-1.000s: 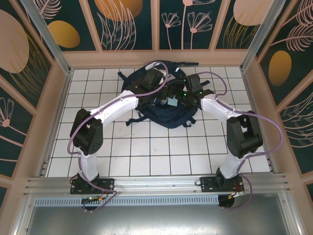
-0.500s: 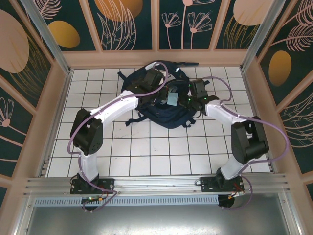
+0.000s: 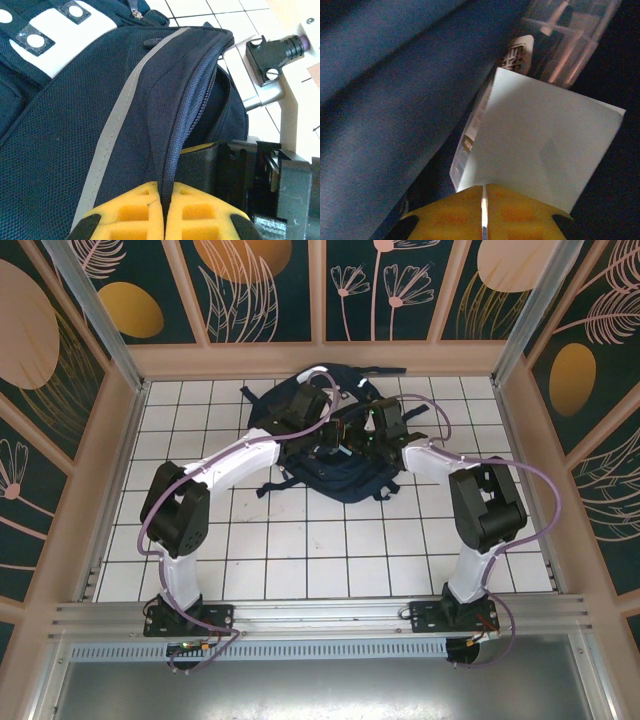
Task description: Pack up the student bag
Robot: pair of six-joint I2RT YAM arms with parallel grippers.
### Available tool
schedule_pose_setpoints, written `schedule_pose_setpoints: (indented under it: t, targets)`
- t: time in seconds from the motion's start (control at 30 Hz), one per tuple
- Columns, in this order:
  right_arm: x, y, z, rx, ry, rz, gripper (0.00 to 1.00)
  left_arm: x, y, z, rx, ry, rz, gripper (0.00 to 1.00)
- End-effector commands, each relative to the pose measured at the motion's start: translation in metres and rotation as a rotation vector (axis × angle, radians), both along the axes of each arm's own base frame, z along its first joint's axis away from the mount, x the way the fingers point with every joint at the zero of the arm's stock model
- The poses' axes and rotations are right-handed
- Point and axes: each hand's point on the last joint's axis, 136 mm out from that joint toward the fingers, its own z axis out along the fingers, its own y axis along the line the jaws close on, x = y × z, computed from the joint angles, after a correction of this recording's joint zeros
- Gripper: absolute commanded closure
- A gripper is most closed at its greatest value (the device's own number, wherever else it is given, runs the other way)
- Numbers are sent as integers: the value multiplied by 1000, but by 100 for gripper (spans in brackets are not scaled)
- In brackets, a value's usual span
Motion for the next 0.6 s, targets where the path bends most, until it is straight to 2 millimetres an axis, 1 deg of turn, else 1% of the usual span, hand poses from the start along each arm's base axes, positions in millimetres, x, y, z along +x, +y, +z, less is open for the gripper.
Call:
schedule_pose_setpoints:
  t: [0.0,0.07,0.1,0.17,0.2,0.23,0.27,0.33,0.37,0.4,0.43,0.47,0.5,0.57]
  targets:
    - [1,5,17,26,-35,26,88,-6,-10,54,-118,-70,-26,100]
    - [-7,-7,22,-3,-44,8,85,-3,-8,59,-117,-84,-13,100]
    - [-13,-12,27,-17,-51,4,83,-1,-7,60,-113,-89,-4,96]
    - [-24,-23,37,-49,-65,-6,78,2,-7,65,-111,-98,7,93]
    - [-31,-29,42,-65,-73,-11,76,4,-7,69,-111,-105,10,88]
    - [-37,-34,46,-79,-75,-13,74,5,-7,71,-109,-107,13,78]
    - [-44,-39,50,-95,-74,-15,72,8,-7,74,-109,-112,21,64]
    - [-58,-47,52,-117,-57,-12,69,9,-5,83,-110,-127,34,45]
    - [-67,-48,53,-122,-46,-9,67,11,-2,87,-107,-138,51,28]
    - [-74,-50,53,-121,-36,-9,65,14,4,93,-100,-155,74,2]
    - [-80,-49,53,-119,-28,-8,63,15,9,98,-87,-177,92,2]
    - [-87,-47,52,-114,-18,-11,61,20,20,104,-59,-207,133,1]
    - [-93,-42,53,-108,-13,-13,58,24,33,109,-27,-237,184,1]
    - [-103,-28,52,-86,3,-20,51,31,57,110,25,-275,257,2]
